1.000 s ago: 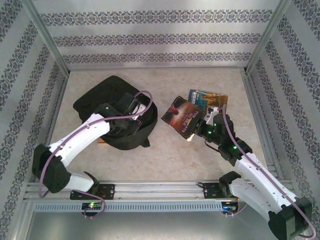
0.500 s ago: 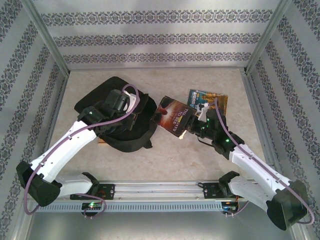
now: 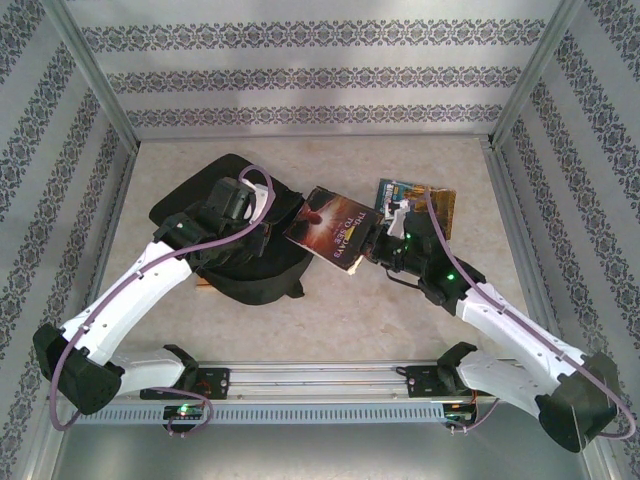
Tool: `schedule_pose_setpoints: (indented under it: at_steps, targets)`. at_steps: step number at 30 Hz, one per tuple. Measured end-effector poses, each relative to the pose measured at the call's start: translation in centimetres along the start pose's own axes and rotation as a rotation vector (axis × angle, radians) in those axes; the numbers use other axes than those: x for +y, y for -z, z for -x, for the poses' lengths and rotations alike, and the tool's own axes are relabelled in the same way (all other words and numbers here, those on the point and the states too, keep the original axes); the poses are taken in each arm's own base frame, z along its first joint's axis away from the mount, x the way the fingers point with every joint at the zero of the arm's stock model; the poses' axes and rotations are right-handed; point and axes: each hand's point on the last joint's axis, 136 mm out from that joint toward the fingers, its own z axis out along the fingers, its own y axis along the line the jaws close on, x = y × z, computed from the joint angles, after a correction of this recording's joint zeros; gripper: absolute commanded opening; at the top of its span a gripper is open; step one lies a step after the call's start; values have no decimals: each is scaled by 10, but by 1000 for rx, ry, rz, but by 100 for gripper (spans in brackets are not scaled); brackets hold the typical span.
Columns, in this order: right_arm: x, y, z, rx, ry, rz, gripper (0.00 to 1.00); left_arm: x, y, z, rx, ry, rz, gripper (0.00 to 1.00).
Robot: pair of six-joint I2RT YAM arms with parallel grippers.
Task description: Pack the student bag
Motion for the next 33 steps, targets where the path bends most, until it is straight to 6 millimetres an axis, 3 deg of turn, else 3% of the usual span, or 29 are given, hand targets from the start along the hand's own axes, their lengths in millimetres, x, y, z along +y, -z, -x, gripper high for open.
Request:
schedule_pose_setpoints:
  at_steps: [6,12,18,25,27,30,31,33]
  targets:
    - [-8,-33,-6,56,-191,13,0,-2,-2,2,-4,1,-11,27]
    - [4,-47,-16,100,-221,70,0,-4,-16,-2,35,-7,-18,50]
    - [20,-47,-18,116,-199,119,0,4,-36,-8,88,-30,32,52]
    - [20,-47,-19,119,-193,121,0,12,-44,0,95,-54,76,52]
    - [20,-47,-19,119,-190,121,0,14,-44,7,83,-49,81,43]
    - [21,-47,-19,118,-190,122,0,16,-44,18,67,-42,80,6]
    - [21,-46,-19,117,-189,124,0,18,-45,21,66,-37,82,0]
    - [22,-45,-19,117,-182,125,0,20,-48,25,71,-27,71,0]
